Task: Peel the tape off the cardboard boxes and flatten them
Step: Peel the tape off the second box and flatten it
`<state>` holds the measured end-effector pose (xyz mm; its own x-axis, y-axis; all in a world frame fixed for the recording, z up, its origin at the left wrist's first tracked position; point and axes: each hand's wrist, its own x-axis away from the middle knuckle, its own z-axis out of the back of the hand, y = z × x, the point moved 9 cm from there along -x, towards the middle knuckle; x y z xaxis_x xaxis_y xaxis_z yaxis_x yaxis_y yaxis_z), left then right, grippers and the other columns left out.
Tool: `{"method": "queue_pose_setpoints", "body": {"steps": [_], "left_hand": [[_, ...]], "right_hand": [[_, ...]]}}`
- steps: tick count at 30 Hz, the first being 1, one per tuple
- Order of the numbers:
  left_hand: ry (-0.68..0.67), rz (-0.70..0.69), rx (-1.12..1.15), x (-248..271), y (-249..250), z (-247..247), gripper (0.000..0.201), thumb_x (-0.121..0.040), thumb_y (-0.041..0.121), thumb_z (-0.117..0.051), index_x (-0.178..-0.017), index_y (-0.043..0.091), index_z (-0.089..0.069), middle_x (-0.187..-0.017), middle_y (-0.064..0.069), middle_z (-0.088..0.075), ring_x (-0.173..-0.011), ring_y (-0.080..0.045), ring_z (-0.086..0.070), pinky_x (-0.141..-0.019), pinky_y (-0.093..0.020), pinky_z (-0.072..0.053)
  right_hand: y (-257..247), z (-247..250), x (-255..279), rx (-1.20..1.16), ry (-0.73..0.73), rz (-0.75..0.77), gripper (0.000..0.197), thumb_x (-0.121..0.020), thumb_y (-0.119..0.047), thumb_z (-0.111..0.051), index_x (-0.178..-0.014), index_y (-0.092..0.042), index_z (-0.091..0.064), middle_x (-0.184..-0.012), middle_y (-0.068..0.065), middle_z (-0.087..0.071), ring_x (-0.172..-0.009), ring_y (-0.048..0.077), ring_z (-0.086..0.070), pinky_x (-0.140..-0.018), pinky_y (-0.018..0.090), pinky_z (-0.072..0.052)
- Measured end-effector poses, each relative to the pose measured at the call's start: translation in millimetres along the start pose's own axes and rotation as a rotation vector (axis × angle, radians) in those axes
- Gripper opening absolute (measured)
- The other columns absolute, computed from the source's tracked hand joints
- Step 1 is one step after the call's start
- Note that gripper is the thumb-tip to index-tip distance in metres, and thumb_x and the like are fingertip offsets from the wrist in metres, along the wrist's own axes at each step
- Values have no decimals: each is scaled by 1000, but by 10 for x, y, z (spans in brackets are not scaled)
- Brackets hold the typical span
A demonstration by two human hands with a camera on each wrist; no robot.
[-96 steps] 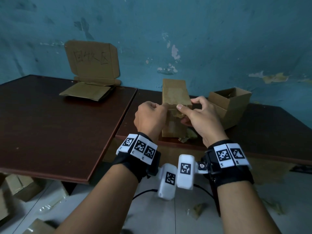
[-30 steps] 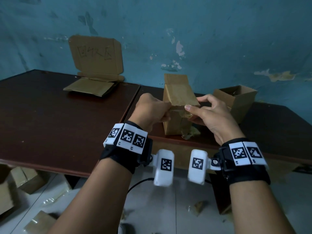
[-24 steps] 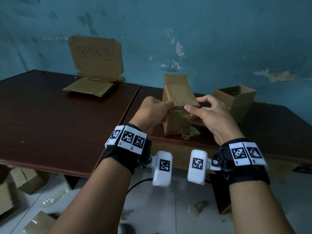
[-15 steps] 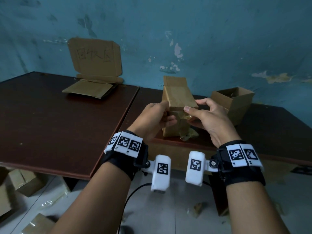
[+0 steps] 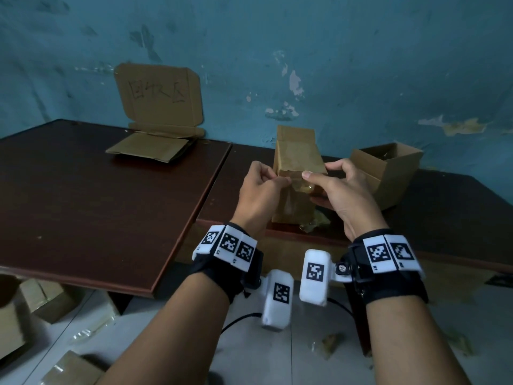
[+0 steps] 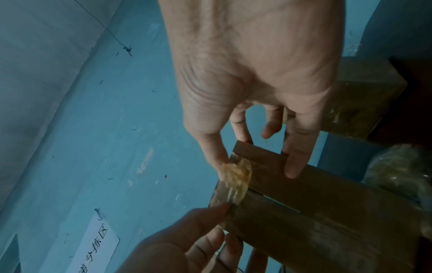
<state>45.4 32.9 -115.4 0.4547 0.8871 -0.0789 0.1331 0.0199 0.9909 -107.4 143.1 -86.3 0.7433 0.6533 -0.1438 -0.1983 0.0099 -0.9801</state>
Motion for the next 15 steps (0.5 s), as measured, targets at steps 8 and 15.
{"method": "queue_pose_setpoints", "body": {"steps": [8, 15], "left_hand": [[123, 27, -52, 17, 52, 46, 18, -73, 31, -64, -64, 28, -47, -64, 7, -57, -71, -25, -56, -71, -43, -48], [68, -5, -138, -25, 60, 41, 9, -75, 33, -56, -75, 26, -50, -75, 2, -62, -76, -25, -58, -74, -46, -51]], "right_hand": [[-19, -36, -14, 88, -4, 24, 42, -74, -36, -92, -104, -26, -63, -101, -2, -79, -92, 18, -77, -85, 49, -65], [4, -49, -22, 91, -21, 18, 41, -78, -36, -91, -106, -27, -62, -106, -3, -78, -97, 16, -76, -83, 47, -66]]}}
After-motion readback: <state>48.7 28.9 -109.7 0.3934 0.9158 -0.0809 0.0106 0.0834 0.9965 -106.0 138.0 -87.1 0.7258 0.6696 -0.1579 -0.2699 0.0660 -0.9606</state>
